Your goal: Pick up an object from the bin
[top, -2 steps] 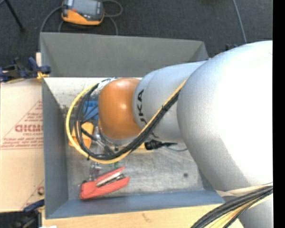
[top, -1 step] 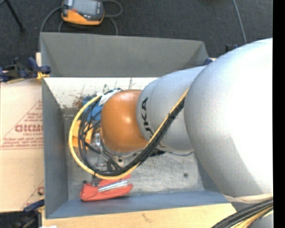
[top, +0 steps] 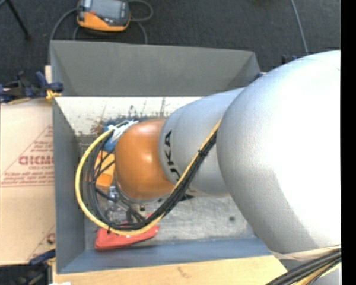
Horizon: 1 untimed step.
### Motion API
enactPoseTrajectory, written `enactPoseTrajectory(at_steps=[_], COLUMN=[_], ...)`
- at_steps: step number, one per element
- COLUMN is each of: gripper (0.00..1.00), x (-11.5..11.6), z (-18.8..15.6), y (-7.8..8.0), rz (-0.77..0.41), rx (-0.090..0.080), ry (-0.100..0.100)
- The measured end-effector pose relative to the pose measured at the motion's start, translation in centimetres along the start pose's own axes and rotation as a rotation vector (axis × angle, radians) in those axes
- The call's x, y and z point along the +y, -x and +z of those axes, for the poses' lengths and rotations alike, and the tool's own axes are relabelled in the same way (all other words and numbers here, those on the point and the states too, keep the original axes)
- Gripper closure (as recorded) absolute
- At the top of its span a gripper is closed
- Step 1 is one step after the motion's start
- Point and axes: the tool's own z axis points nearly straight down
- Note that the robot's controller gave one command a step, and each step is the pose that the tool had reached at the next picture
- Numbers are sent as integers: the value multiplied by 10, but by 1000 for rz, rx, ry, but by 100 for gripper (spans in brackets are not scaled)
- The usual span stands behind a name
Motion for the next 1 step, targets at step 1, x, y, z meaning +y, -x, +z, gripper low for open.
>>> enactPoseTrajectory(at_steps=[1], gripper=[0], x=[-1], z=[-6], y=[12], rz=[6], rx=[-45], ry=[9])
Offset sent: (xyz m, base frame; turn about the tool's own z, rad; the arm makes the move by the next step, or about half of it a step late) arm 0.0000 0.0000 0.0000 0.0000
